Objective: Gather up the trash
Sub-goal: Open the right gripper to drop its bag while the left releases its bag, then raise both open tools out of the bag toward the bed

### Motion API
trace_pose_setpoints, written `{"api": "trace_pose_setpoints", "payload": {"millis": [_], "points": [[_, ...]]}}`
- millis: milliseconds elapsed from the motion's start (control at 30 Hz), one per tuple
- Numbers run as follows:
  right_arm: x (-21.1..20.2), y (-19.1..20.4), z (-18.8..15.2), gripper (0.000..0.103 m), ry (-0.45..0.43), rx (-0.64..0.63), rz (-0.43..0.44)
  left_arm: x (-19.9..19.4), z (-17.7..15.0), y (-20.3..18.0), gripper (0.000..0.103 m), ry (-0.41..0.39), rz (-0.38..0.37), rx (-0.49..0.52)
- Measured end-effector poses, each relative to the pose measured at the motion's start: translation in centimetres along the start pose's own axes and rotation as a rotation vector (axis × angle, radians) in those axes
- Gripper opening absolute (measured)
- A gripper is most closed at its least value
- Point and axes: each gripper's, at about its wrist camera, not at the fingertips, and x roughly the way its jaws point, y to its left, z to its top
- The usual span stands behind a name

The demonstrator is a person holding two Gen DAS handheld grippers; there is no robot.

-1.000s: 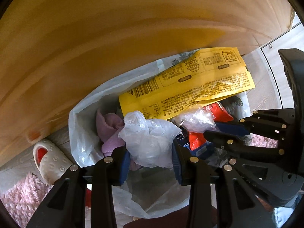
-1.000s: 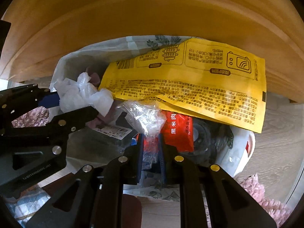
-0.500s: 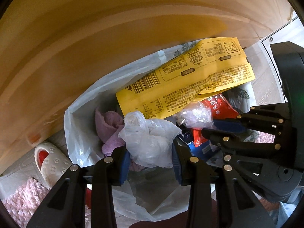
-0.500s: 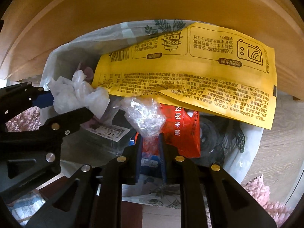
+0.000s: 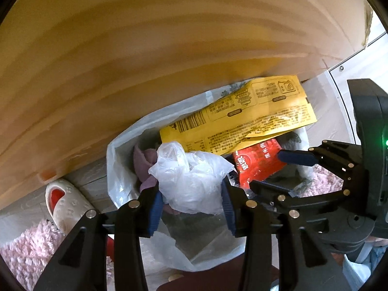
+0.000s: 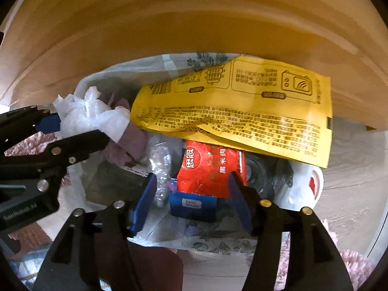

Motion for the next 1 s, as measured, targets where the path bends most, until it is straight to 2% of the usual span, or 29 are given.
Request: {"api": "trace_pose_setpoints", "payload": {"millis": [200, 267, 433, 533, 667, 867, 1000], "points": [[-1.6, 0.3, -0.7, 0.069, -0.049, -0.002, -0.015, -2.4, -0.2, 0.4, 0.064, -0.058, 0.000, 0.002], [-2.0, -0.1, -0.9, 0.072, -0.062, 0.003, -0.030, -2.7, -0.2, 0.6, 0.068, -0.068, 0.004, -0.005], [-3.0, -0.3, -1.6, 0.073, -0.093, 0.014, -0.046, -3.4, -0.3, 1.1, 0.072, -0.089, 0.010, -0.028], [-3.6, -0.5, -1.9, 0.078, -0.111, 0.016, -0.052, -3.9, -0.5, 1.0, 0.080, -0.113, 0.016, -0.025], [-4.2, 0.1, -2.2, 0.085, -0.129, 0.021, -0.066, -4.5, -0.5, 1.0, 0.095, -0.140, 0.028, -0.024], [-5.5, -0.1, -2.3, 0.093, -0.156, 0.039, -0.066, -4.8, -0.6, 0.9, 0.095, -0.145, 0.029, -0.023], [-6.2, -0.2, -2.4, 0.094, -0.175, 0.043, -0.077, -5.0, -0.7, 1.0, 0.095, -0.152, 0.033, -0.030]]}}
